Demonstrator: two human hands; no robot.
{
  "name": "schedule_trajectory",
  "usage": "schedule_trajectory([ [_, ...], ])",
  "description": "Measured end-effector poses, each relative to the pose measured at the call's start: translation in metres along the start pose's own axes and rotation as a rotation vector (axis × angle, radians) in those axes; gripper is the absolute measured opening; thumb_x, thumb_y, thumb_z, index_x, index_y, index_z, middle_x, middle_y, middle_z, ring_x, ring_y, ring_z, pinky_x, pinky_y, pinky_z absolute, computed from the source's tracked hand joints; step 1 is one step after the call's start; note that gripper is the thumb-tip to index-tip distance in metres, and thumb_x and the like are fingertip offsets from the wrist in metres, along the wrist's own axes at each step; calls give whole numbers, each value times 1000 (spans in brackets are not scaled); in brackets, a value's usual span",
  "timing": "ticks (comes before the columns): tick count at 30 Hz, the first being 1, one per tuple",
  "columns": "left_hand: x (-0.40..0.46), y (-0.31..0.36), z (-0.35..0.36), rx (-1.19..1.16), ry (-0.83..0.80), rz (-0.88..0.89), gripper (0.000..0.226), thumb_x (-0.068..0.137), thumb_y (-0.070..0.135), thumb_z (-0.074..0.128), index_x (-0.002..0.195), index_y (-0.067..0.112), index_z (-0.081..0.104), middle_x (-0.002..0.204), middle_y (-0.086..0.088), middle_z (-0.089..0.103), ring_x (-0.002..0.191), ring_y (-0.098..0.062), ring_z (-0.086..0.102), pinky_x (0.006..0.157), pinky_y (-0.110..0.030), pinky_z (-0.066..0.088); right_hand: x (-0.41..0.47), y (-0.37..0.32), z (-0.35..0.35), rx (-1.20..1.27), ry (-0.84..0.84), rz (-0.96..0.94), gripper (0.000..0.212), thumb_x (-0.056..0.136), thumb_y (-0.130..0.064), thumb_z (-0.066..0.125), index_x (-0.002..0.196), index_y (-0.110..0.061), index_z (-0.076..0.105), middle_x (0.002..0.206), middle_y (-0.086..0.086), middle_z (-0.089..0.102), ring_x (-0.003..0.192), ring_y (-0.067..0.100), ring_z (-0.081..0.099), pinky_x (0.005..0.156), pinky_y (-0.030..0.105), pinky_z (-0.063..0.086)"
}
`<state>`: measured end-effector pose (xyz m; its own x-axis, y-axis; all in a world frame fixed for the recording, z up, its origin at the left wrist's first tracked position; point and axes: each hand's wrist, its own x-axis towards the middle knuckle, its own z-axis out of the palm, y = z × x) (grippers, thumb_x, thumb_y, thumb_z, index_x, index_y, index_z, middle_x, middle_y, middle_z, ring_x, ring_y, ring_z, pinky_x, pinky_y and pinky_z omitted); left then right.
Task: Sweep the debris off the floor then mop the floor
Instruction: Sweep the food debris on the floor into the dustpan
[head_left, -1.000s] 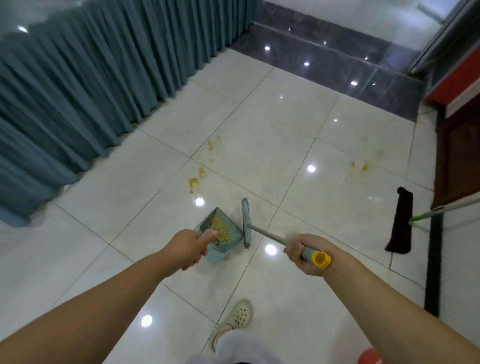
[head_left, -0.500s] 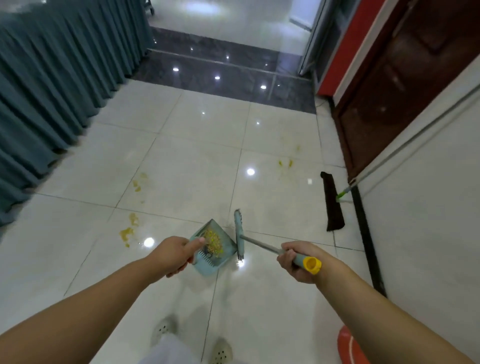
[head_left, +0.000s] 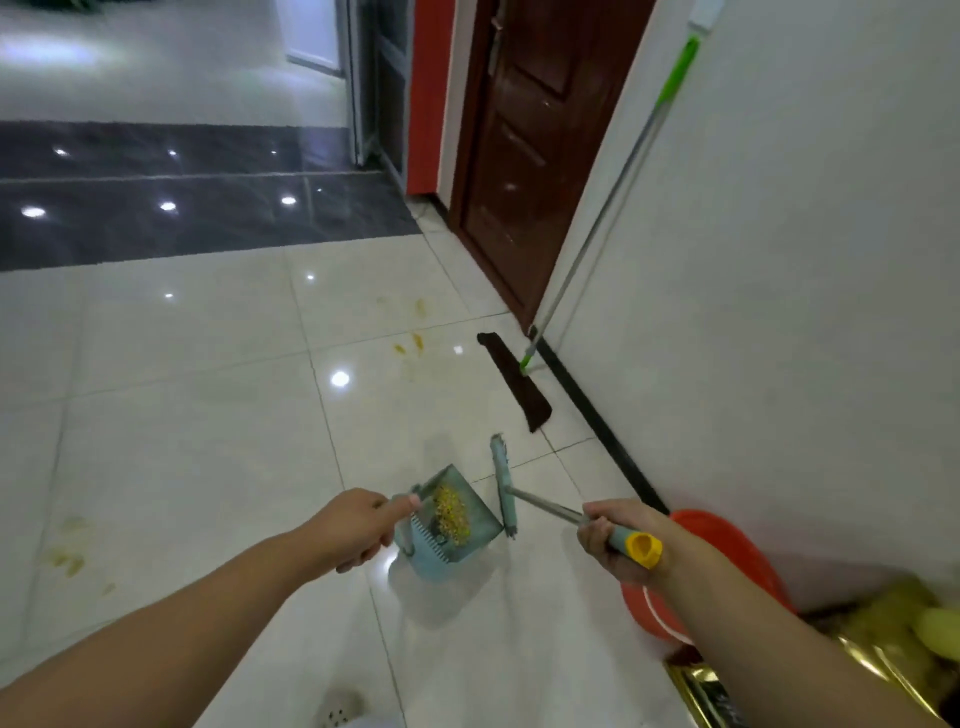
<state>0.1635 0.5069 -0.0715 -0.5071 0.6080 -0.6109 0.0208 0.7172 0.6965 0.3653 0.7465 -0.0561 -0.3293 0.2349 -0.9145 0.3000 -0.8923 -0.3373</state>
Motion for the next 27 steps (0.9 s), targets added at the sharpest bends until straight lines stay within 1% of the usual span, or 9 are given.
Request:
schedule_trajectory([
  [4, 19, 21, -18, 36, -119, 85, 51, 89, 54, 51, 69, 8, 56, 51, -4, 46, 39, -14, 33, 39, -19, 29, -16, 16, 1, 98, 80, -94, 11, 97, -7, 44, 87, -3, 42, 54, 9, 42, 26, 8, 40, 26, 12, 38],
  [6, 29, 31, -22, 62, -170, 125, 51, 90, 53, 50, 68, 7, 56, 51, -4, 46, 39, -14, 34, 40, -20, 29, -22, 25, -5, 164, 112, -121, 9, 96, -7, 45, 88, -4, 42, 52, 9, 43, 27, 8, 41, 27, 13, 38],
  [9, 41, 50, -19, 114, -250, 195, 51, 91, 53, 49, 71, 7, 58, 52, -3, 47, 40, -13, 36, 40, -21, 31, -40, 41, -16, 271, 106, -170, 3, 96, -7, 44, 95, -5, 43, 47, 7, 44, 29, 7, 41, 26, 14, 38],
  [12, 47, 73, -8, 169, -292, 265, 51, 92, 52, 46, 74, 6, 58, 53, -3, 48, 40, -12, 37, 40, -21, 33, -68, 59, -24, 336, 159, -256, 5, 97, -7, 43, 100, -3, 44, 46, 5, 41, 28, 6, 40, 27, 13, 36],
  [15, 47, 95, 7, 189, -330, 332, 48, 93, 50, 46, 74, 7, 57, 54, -3, 47, 42, -12, 37, 40, -22, 32, -94, 75, -34, 380, 208, -297, 15, 96, -6, 46, 109, -1, 47, 56, 7, 44, 29, 6, 41, 27, 13, 37],
  [17, 47, 107, 18, 184, -352, 362, 47, 93, 49, 47, 72, 7, 56, 54, -3, 46, 44, -13, 36, 41, -21, 32, -109, 83, -41, 375, 264, -322, 12, 95, -7, 48, 105, 0, 49, 57, 7, 45, 28, 6, 41, 27, 13, 37],
  [21, 45, 133, 45, 202, -391, 453, 45, 93, 45, 47, 71, 7, 55, 53, -2, 45, 44, -12, 35, 41, -22, 30, -134, 91, -56, 361, 355, -377, 5, 96, -7, 48, 93, -2, 49, 44, 3, 43, 26, 7, 40, 27, 11, 35],
  [24, 39, 152, 72, 247, -398, 519, 43, 94, 44, 47, 71, 8, 55, 54, -3, 45, 43, -12, 36, 41, -22, 30, -147, 95, -76, 370, 404, -401, 6, 96, -7, 48, 91, -3, 48, 50, 5, 43, 26, 7, 40, 28, 11, 35],
  [27, 37, 167, 105, 402, -368, 618, 46, 90, 52, 48, 67, 13, 56, 57, -2, 50, 48, -15, 43, 51, -25, 35, -160, 94, -96, 381, 418, -422, 11, 96, -7, 46, 85, -3, 47, 47, 6, 45, 25, 7, 39, 27, 11, 34],
])
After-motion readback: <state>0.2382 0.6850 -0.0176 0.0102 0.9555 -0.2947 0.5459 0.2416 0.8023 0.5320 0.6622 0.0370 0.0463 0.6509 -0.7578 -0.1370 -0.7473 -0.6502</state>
